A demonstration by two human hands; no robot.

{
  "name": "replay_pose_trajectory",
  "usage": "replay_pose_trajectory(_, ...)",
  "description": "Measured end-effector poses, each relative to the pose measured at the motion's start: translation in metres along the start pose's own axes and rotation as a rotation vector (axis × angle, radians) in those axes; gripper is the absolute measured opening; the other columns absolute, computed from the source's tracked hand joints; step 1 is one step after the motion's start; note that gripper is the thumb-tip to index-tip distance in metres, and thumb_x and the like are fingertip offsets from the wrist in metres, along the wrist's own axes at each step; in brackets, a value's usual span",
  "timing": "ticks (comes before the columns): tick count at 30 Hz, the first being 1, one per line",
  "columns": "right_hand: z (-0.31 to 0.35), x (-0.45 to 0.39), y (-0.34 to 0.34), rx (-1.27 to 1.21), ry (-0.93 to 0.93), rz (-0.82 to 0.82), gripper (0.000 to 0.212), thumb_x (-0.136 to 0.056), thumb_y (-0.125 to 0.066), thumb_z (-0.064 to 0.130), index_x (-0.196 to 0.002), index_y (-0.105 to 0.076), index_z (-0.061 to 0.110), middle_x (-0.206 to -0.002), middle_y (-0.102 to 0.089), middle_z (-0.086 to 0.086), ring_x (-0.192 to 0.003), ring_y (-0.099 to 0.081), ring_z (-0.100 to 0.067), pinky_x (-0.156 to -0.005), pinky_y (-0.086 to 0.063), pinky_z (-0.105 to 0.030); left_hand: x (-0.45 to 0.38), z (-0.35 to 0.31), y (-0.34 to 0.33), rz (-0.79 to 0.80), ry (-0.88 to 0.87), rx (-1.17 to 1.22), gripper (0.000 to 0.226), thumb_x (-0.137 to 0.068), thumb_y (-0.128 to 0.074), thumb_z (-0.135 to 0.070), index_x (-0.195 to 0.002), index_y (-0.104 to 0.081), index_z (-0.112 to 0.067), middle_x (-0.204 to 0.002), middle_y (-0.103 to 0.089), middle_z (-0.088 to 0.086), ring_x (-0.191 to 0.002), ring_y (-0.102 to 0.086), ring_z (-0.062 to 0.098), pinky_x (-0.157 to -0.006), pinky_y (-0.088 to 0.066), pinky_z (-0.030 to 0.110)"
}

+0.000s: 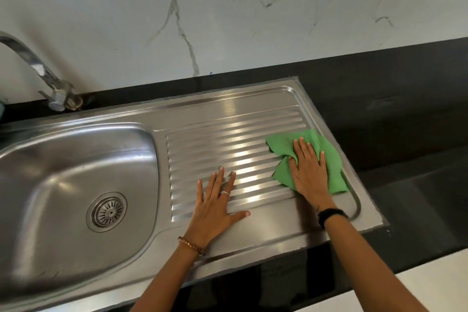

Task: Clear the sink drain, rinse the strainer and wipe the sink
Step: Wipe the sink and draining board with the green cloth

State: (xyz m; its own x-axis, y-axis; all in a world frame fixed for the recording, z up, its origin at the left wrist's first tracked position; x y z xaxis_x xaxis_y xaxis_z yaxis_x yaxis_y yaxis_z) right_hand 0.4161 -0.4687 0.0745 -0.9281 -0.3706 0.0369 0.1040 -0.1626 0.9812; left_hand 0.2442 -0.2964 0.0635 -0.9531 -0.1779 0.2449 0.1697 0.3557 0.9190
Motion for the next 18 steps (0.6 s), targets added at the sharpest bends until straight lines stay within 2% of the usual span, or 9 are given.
replay_pose_trajectory(2,0.000,-0.012,0.003,0.003,-0.034,0.016,0.055,-0.100,-0.026,0.033,-0.150,-0.009,0.017,-0.159,-0.012,-0.002,-0.146,-0.011,-0.018,-0.118,-0.004,-0.045,0.007,0.011,0.005,-0.041,0.043,0.080,0.095,-0.062,-0.005,-0.085,-0.135,0.027,-0.033,-0.147,0.034,-0.004,-0.137,0.030,0.018,-0.110,0.024,0.046)
replay_pose_trajectory(4,0.005,-0.012,0.002,-0.001,-0.085,0.013,0.055,-0.100,-0.025,0.032,-0.150,-0.009,0.015,-0.159,-0.012,-0.004,-0.146,-0.010,-0.019,-0.118,-0.002,-0.046,0.021,0.028,0.011,-0.092,0.101,0.132,0.097,-0.062,-0.005,-0.087,-0.135,0.027,-0.033,-0.146,0.035,-0.005,-0.137,0.031,0.019,-0.108,0.026,0.045)
replay_pose_trajectory(6,0.015,-0.006,-0.002,-0.069,-0.119,0.007,0.054,-0.100,-0.025,0.031,-0.149,-0.012,0.014,-0.159,-0.013,-0.005,-0.146,-0.010,-0.019,-0.118,0.000,-0.047,0.039,0.050,0.014,-0.123,0.185,0.161,0.100,-0.059,-0.003,-0.089,-0.134,0.030,-0.032,-0.145,0.037,-0.003,-0.136,0.033,0.019,-0.106,0.027,0.043)
replay_pose_trajectory(7,0.024,-0.001,-0.004,-0.106,-0.112,0.001,0.053,-0.100,-0.027,0.030,-0.149,-0.016,0.014,-0.159,-0.015,-0.004,-0.146,-0.012,-0.019,-0.118,0.000,-0.048,0.048,0.062,0.014,-0.132,0.237,0.182,0.100,-0.063,-0.011,-0.087,-0.135,0.030,-0.030,-0.146,0.037,-0.002,-0.135,0.033,0.018,-0.106,0.026,0.043)
replay_pose_trajectory(9,0.052,0.009,-0.010,-0.143,-0.051,-0.015,0.050,-0.099,-0.031,0.028,-0.147,-0.025,0.016,-0.157,-0.020,-0.003,-0.145,-0.016,-0.019,-0.117,-0.003,-0.049,0.066,0.082,0.010,-0.130,0.338,0.271,0.099,-0.077,-0.034,-0.075,-0.139,0.025,-0.026,-0.151,0.030,0.001,-0.137,0.028,0.017,-0.109,0.021,0.043)
replay_pose_trajectory(11,0.087,0.021,-0.018,-0.157,0.021,-0.015,0.049,-0.098,-0.034,0.029,-0.145,-0.029,0.018,-0.157,-0.023,-0.002,-0.145,-0.018,-0.018,-0.116,-0.003,-0.050,0.078,0.091,0.007,-0.147,0.393,0.372,0.099,-0.081,-0.048,-0.062,-0.144,0.016,-0.021,-0.155,0.020,0.004,-0.142,0.018,0.017,-0.114,0.012,0.043)
replay_pose_trajectory(14,0.148,0.038,-0.034,-0.130,0.138,0.033,0.051,-0.097,-0.034,0.032,-0.146,-0.027,0.022,-0.158,-0.020,0.001,-0.145,-0.017,-0.016,-0.116,-0.001,-0.050,0.089,0.093,0.008,-0.211,0.411,0.478,0.102,-0.080,-0.056,-0.056,-0.146,0.009,-0.015,-0.157,0.011,0.007,-0.146,0.004,0.018,-0.118,-0.001,0.040)
replay_pose_trajectory(18,0.220,0.057,-0.050,-0.096,0.328,0.100,0.053,-0.097,-0.031,0.035,-0.148,-0.022,0.021,-0.159,-0.017,0.002,-0.146,-0.013,-0.017,-0.116,0.001,-0.052,0.090,0.094,0.009,-0.248,0.409,0.494,0.105,-0.078,-0.058,-0.056,-0.146,0.009,-0.011,-0.158,0.005,0.008,-0.146,0.000,0.017,-0.118,-0.002,0.036)
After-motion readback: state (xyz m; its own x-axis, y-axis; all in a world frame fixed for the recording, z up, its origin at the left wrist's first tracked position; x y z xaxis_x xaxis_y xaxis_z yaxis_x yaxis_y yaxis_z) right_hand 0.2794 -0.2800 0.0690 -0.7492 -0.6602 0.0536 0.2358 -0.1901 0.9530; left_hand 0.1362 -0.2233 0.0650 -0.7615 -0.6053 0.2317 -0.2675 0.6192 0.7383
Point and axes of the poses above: each hand's wrist, its own x-axis away from the middle knuckle, its own y-axis out of the back of the hand, z = x × y, the point moved 7 cm from there along -x, towards the middle knuckle
